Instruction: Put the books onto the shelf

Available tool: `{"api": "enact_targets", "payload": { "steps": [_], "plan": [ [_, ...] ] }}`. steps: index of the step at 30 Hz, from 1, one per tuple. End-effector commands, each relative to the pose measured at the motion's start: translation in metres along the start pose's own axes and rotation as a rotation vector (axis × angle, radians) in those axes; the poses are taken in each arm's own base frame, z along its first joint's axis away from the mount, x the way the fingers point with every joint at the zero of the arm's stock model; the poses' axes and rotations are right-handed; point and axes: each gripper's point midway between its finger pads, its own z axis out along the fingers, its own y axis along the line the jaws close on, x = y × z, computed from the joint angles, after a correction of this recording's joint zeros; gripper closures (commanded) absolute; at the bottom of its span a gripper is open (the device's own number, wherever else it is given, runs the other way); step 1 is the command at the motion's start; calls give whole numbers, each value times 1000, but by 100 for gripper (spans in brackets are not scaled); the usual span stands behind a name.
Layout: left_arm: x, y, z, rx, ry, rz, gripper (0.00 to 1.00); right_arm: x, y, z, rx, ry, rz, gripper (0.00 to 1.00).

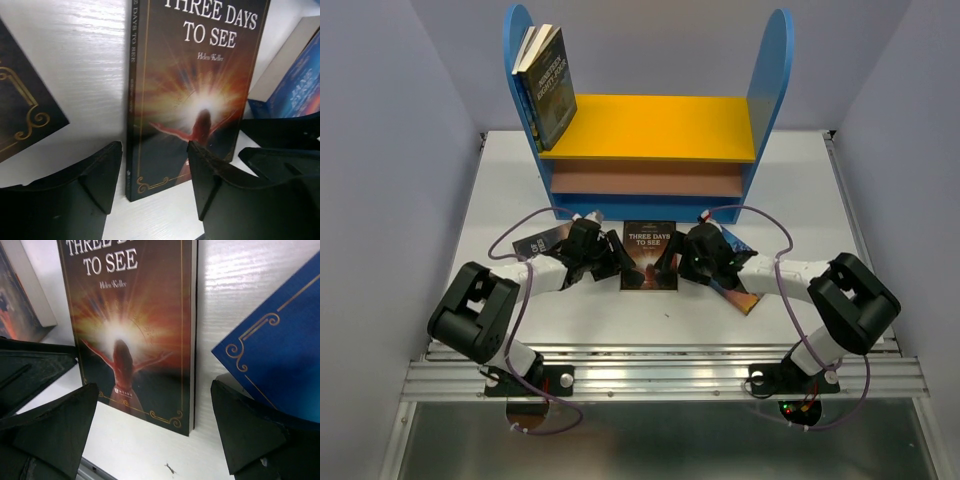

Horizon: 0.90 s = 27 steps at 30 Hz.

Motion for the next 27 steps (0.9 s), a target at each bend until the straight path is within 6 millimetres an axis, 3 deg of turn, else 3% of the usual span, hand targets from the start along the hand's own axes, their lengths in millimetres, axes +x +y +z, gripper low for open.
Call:
{"api": "enact_targets", "payload": {
  "steps": [1, 2, 7, 9, 11, 14, 16, 24, 27],
  "plan": [
    [13, 14, 12, -49, 45, 17, 36, 0, -4, 9, 16, -26, 49, 0],
    [14, 13, 13, -47, 50, 21, 44, 1, -5, 12, 20, -18, 47, 0],
    [18, 13, 22, -54, 69, 37, 60, 9, 1, 17, -20, 16, 51, 4],
    [20, 15, 24, -69, 75, 27, 71, 12, 9, 19, -54, 47, 25, 9],
    [22, 19, 26, -83, 80, 18, 77, 16, 15, 18, -81, 79, -9, 17],
    [25, 20, 27, -87, 85, 17, 82, 16, 28, 12, -119, 100, -58, 21],
    [26, 19, 26, -86, 86, 18, 83, 14, 37, 6, -144, 88, -84, 25],
    [36, 16, 22, -94, 94, 38, 83, -14, 67, -24, -214, 0, -166, 25],
    [40, 16, 22, -96, 100, 42, 83, -14, 79, -30, -270, 5, -176, 25]
  ]
}}
